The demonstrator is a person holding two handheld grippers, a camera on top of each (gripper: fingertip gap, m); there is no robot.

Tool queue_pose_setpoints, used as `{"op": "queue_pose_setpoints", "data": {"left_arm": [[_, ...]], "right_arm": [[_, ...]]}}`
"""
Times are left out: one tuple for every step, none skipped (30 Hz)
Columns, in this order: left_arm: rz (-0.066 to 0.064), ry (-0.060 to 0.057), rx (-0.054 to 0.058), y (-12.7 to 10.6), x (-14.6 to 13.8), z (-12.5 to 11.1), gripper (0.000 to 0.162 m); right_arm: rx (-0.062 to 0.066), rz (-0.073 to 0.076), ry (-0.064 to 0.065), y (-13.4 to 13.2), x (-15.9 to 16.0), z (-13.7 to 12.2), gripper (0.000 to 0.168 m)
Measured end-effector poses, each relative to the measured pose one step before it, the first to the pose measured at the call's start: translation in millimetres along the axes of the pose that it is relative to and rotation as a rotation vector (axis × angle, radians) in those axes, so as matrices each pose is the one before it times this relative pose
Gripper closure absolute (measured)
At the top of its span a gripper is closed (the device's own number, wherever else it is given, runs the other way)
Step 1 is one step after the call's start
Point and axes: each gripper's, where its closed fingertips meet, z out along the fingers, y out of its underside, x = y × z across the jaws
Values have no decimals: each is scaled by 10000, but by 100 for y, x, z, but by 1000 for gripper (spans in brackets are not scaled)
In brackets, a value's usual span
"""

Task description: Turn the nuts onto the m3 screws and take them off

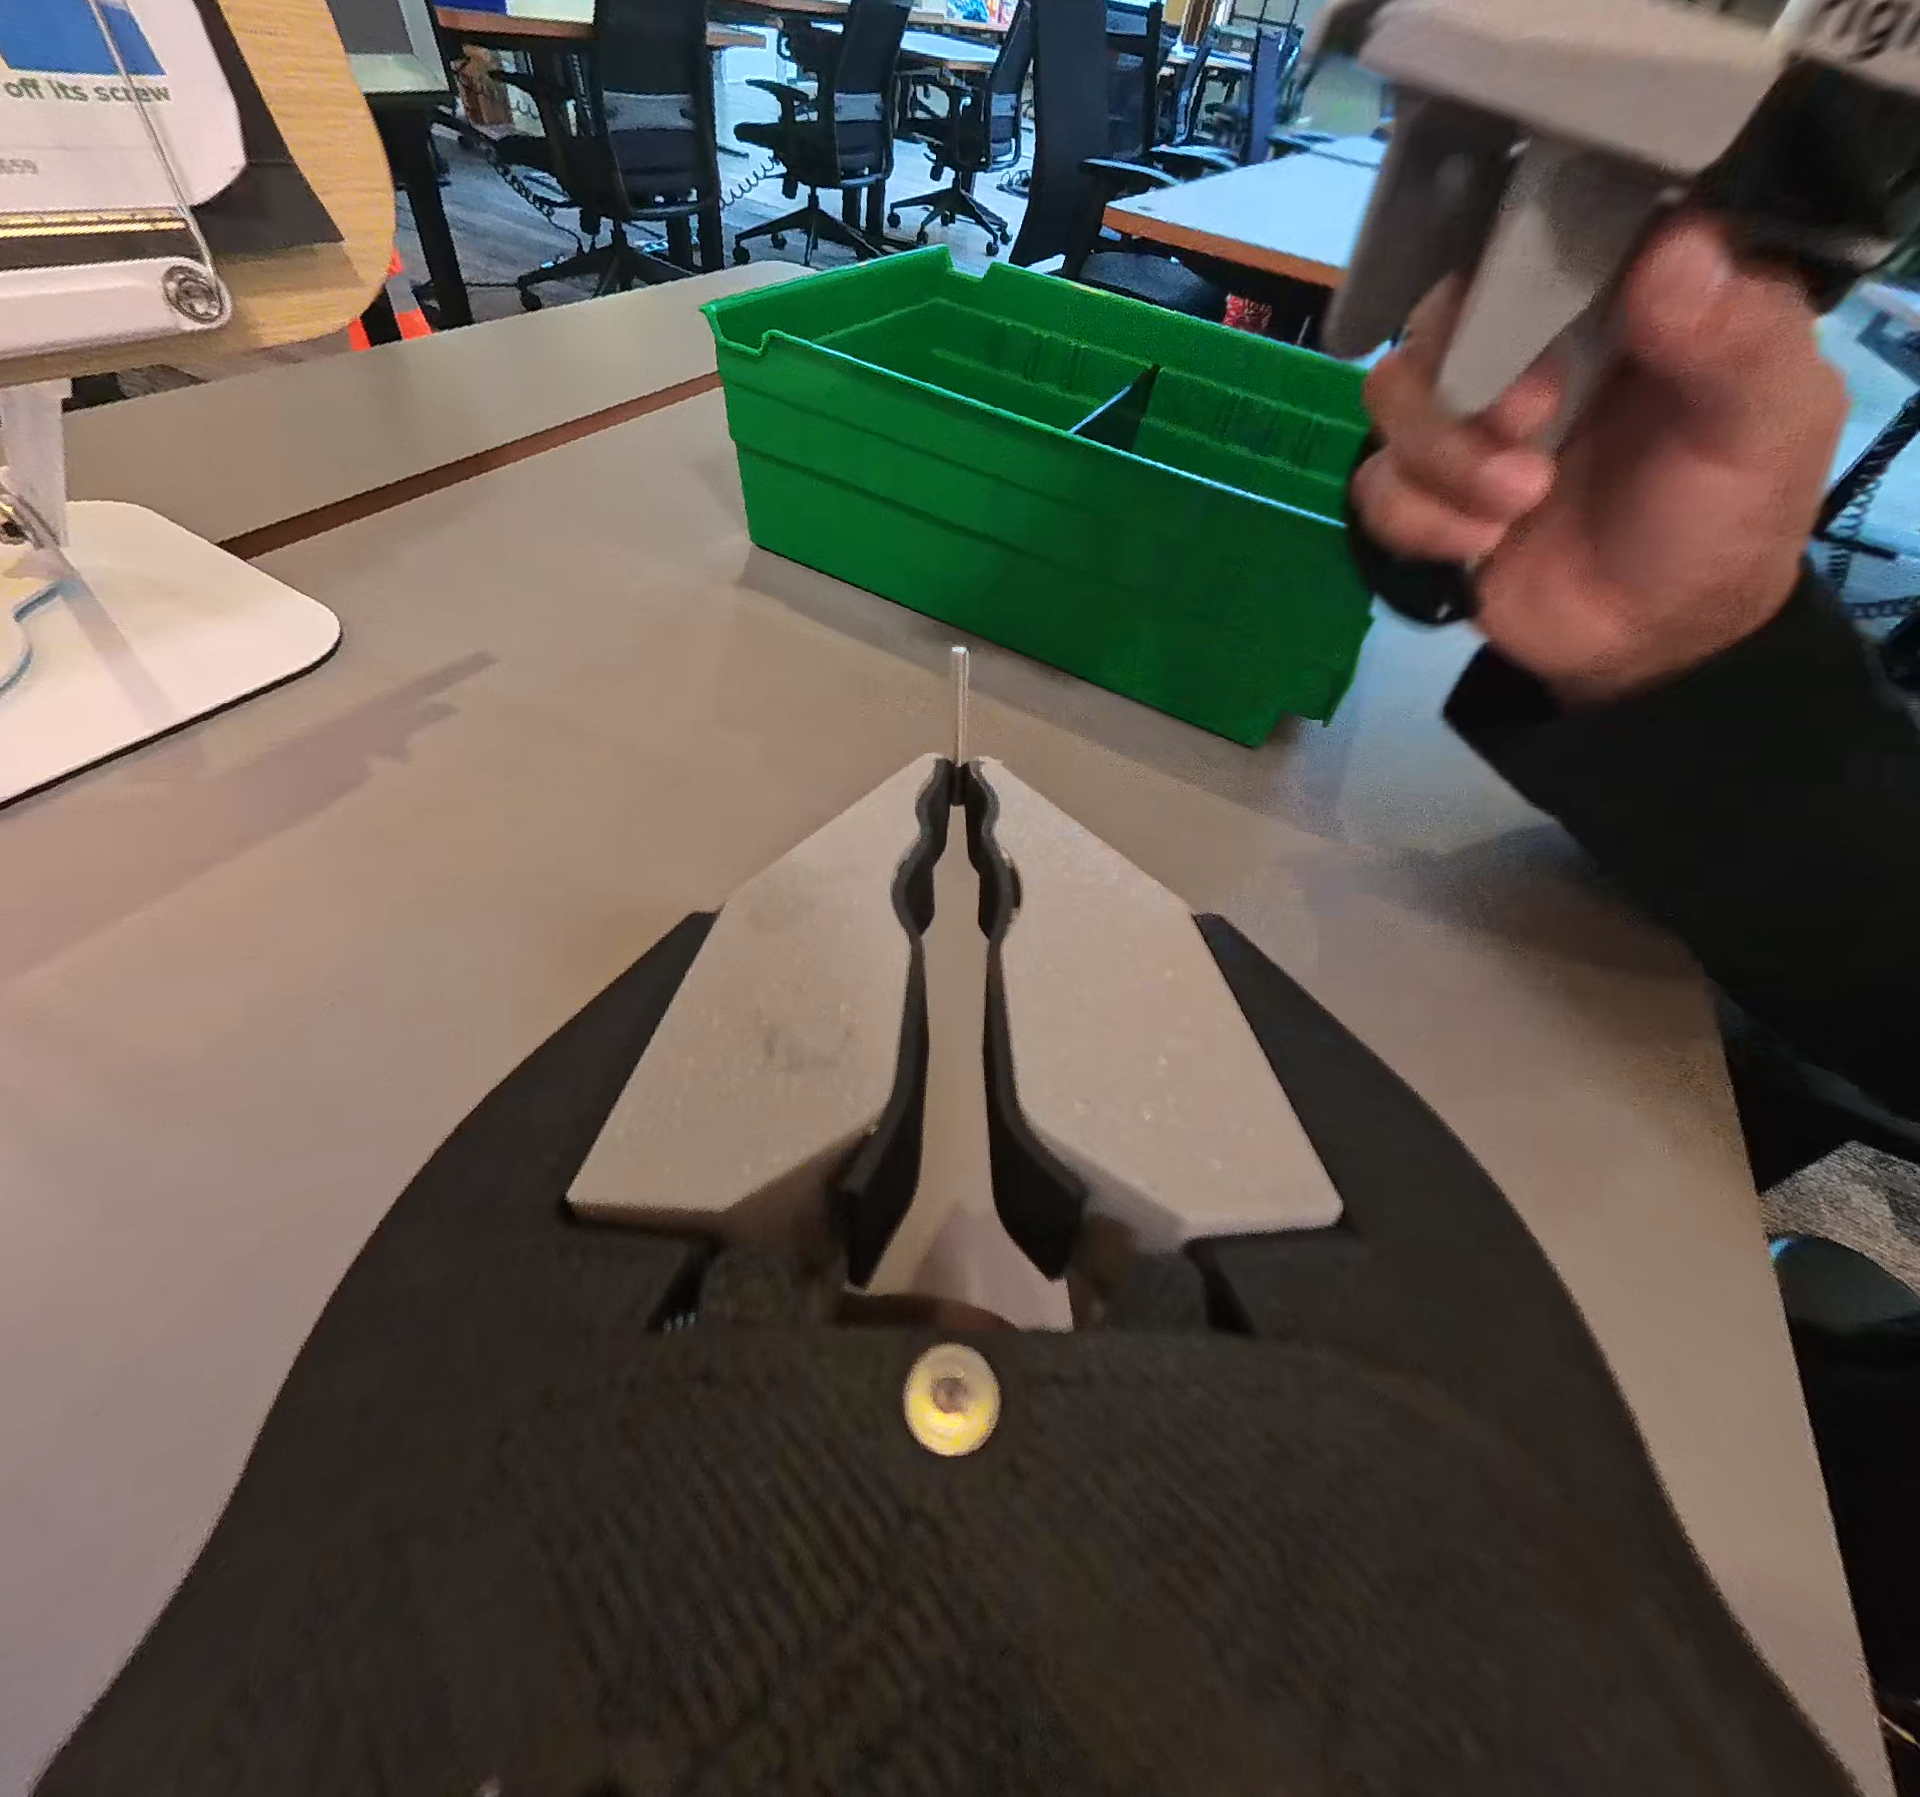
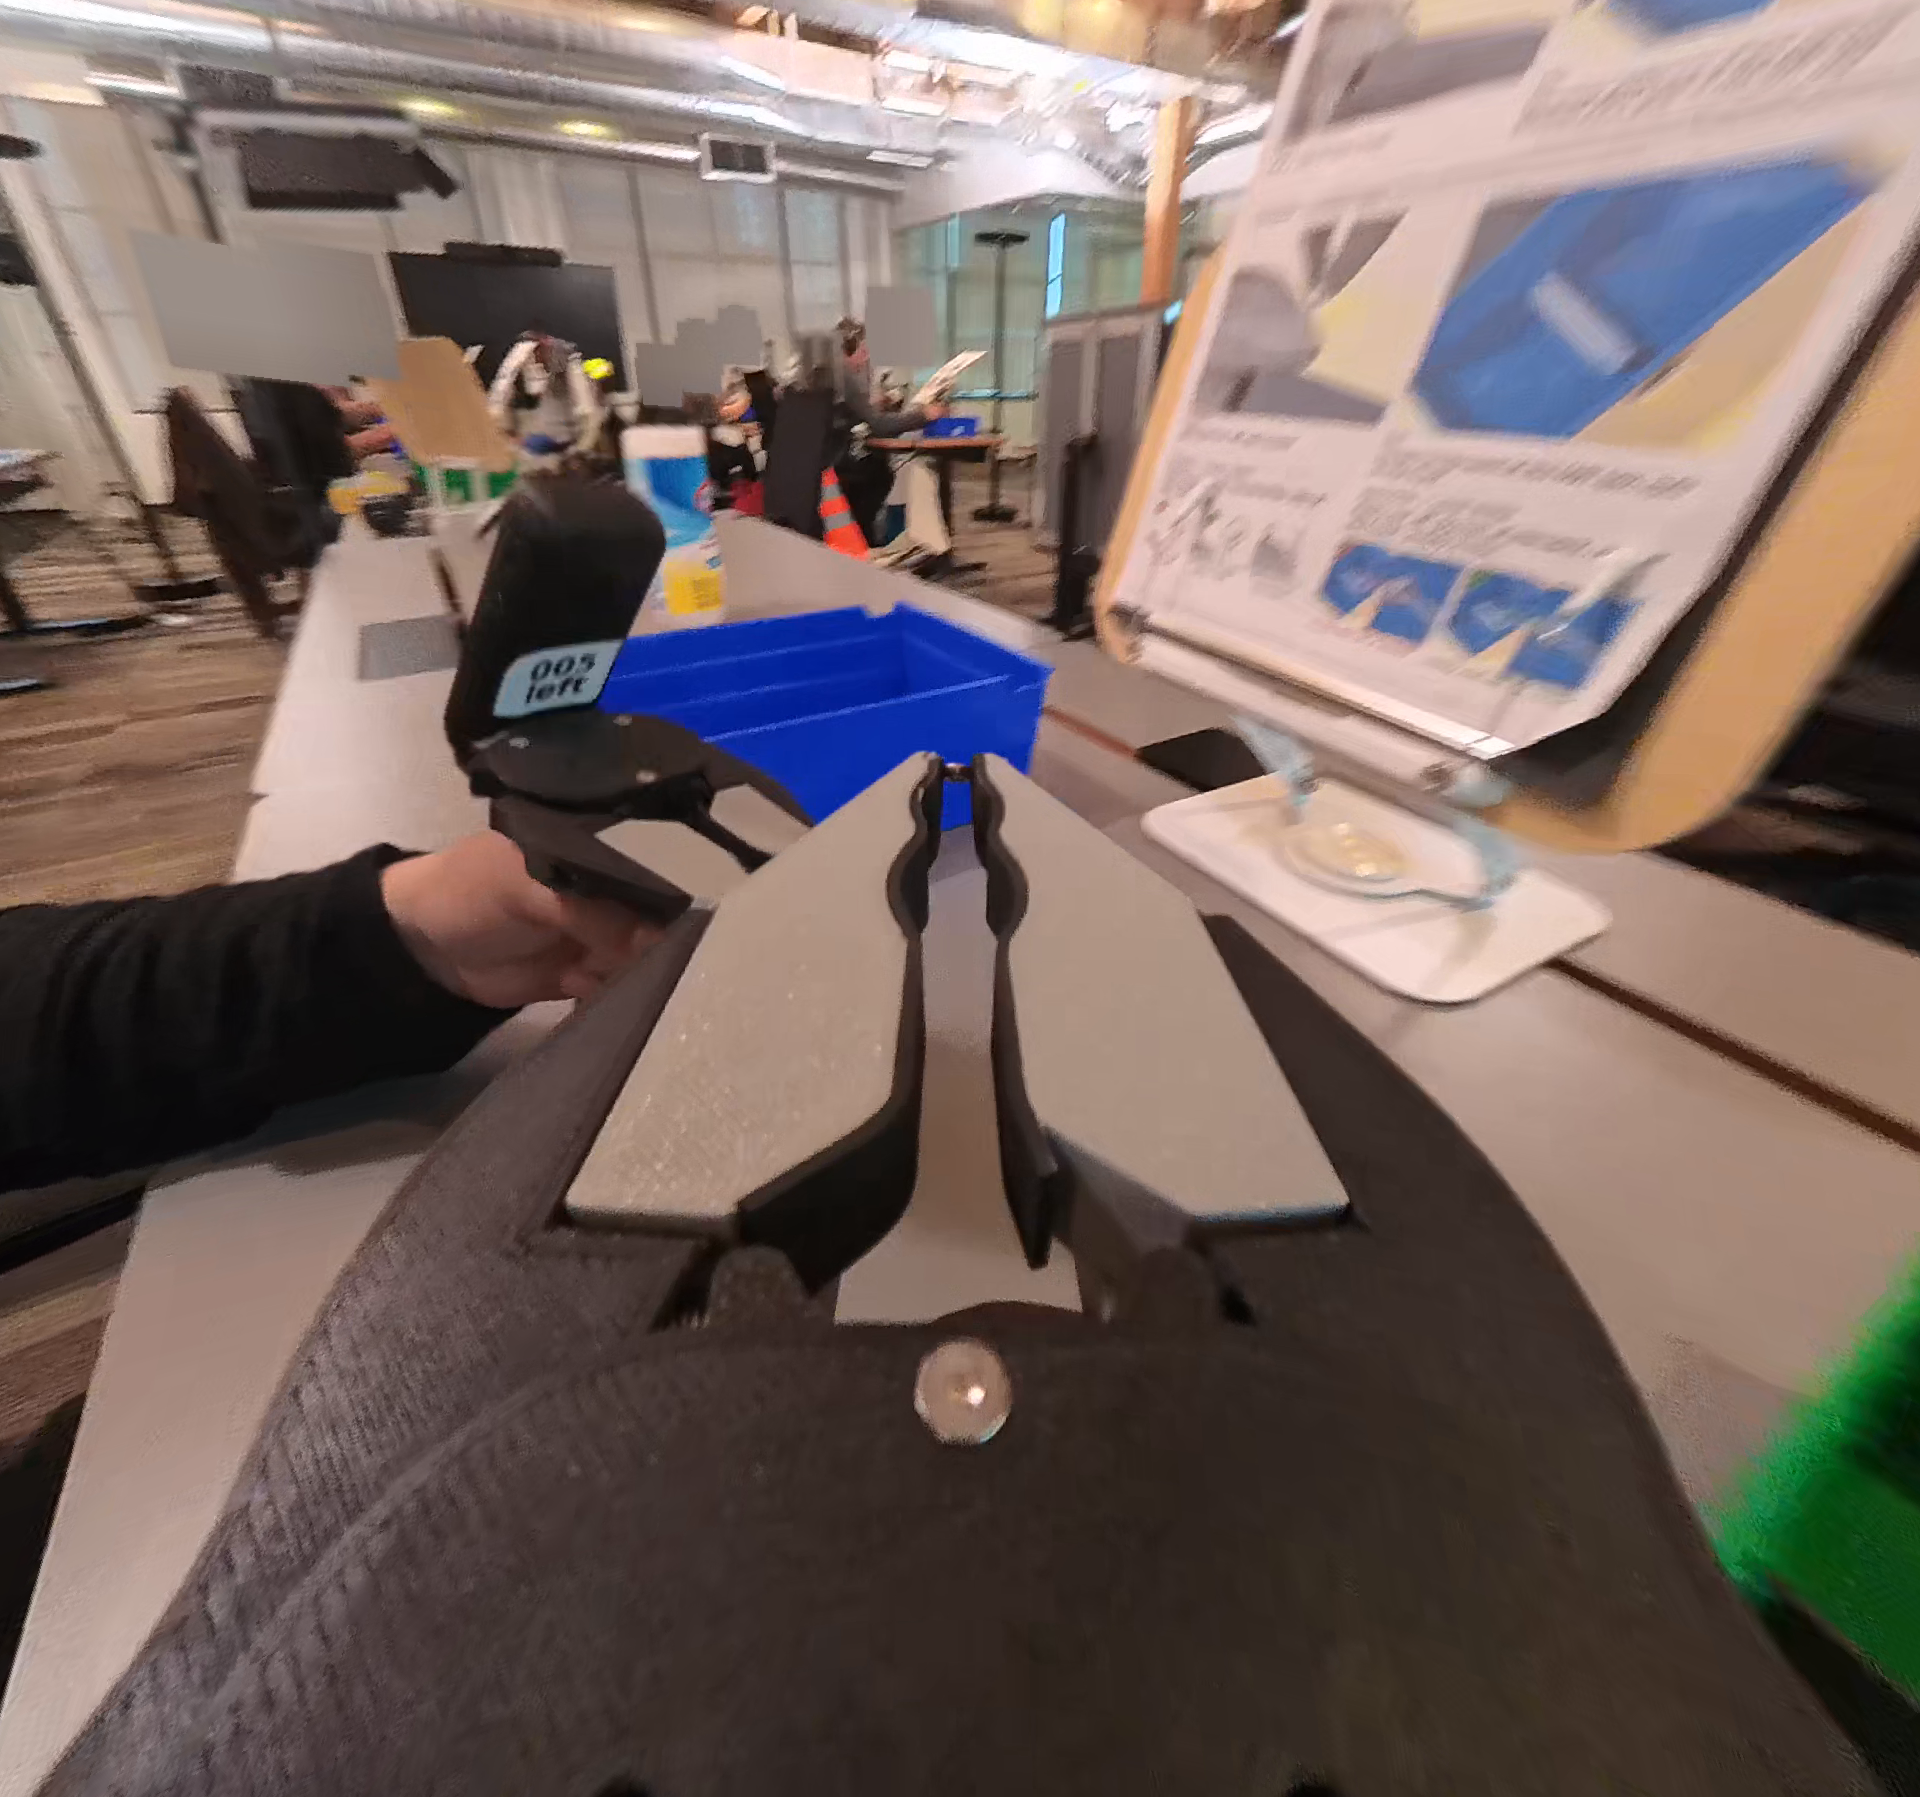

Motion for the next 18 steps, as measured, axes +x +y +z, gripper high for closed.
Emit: {"op": "queue_pose_setpoints", "data": {"left_arm": [[-13, 41, 24, -69, 55, -61, 162], [-12, 60, 41, -123, 140, -59, 162], [14, 45, 50, -130, 158, -42, 162], [43, 54, 32, -106, 211, -13, 162], [54, 73, 5, -54, 255, 16, 162], [57, 78, -7, -32, 282, 44, 162], [60, 89, -19, -10, 301, 58, 162], [56, 107, -31, 28, 328, 97, 162], [45, 123, -34, 44, 339, 117, 162], [48, 121, -14, 26, 341, 132, 162], [51, 108, -9, 45, 293, 141, 162], [39, 77, -36, 94, 216, 140, 162], [30, 48, -69, 160, 126, 129, 162], [30, 40, -70, 173, 83, 99, 162], [20, 34, -43, 140, 48, 77, 162], [-13, 6, -20, 92, -34, 36, 162], [-41, 3, -11, 61, -40, 24, 162], [-42, 28, -4, 19, 1, -11, 162]], "right_arm": [[150, -376, 469, -1245, 599, -1690, 166], [-115, -449, 650, -819, 1154, -1821, 166], [-454, -490, 792, -120, 1762, -1817, 166], [-766, -445, 815, 668, 2181, -1717, 166], [-854, -364, 824, 1238, 2476, -1539, 166], [-826, -170, 644, 1645, 2358, -1134, 166], [-911, 172, 118, 2050, 1558, -584, 167], [-1081, 462, -450, 2403, 549, -69, 167], [-1104, 565, -532, 2477, 170, 328, 167], [-987, 459, -388, 2290, 108, 688, 166], [-889, 281, -318, 2091, -89, 986, 166], [-975, 198, -262, 2093, -225, 1138, 166], [-982, 111, -68, 1931, -66, 1149, 166], [-789, -1, 49, 1446, 17, 941, 165], [186, 184, -378, -445, -568, 4, 165], [253, 27, 21, -410, -22, -173, 165], [27, -65, 218, -174, 262, -265, 164], [13, -92, 241, -174, 295, -273, 159]]}}
